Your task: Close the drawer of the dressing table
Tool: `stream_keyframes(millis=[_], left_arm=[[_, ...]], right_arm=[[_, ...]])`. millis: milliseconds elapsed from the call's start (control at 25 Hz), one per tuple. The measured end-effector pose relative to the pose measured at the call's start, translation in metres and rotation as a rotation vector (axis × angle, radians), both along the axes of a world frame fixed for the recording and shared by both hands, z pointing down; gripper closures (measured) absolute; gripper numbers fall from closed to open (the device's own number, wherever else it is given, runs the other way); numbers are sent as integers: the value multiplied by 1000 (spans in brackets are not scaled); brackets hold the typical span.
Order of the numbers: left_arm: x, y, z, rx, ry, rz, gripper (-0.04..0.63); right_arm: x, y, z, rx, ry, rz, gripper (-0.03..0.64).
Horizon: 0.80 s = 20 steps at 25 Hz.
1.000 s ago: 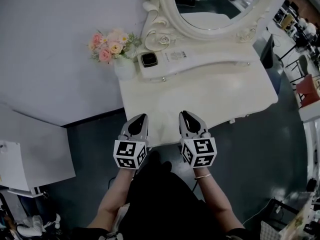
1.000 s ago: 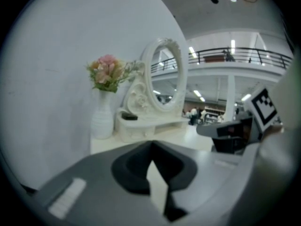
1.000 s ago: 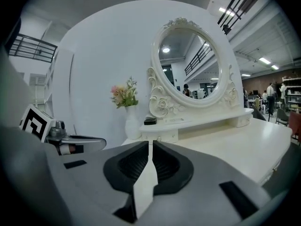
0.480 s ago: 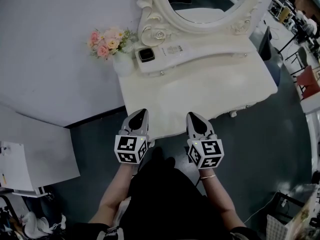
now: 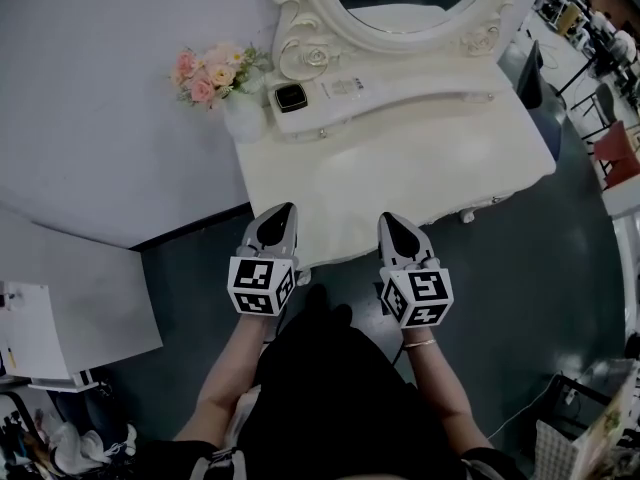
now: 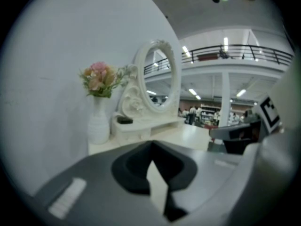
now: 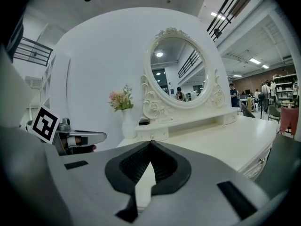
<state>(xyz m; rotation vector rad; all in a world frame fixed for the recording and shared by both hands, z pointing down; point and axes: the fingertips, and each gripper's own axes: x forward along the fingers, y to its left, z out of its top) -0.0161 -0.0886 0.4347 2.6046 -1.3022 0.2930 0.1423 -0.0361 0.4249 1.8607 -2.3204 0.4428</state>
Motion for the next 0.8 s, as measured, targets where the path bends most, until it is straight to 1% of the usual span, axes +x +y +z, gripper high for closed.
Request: stream_keyframes(millis=[320, 480, 800], left_arm=[[2, -2, -1, 1, 3, 2, 588], [2, -7, -1, 2, 5, 0, 588], [3, -19, -2, 8, -2, 2, 588]], right_arm=[[-3, -1, 5, -15, 2, -2, 614], [-4, -7, 6, -17, 14, -5, 612], [-1, -17, 12, -29, 6, -1, 612]])
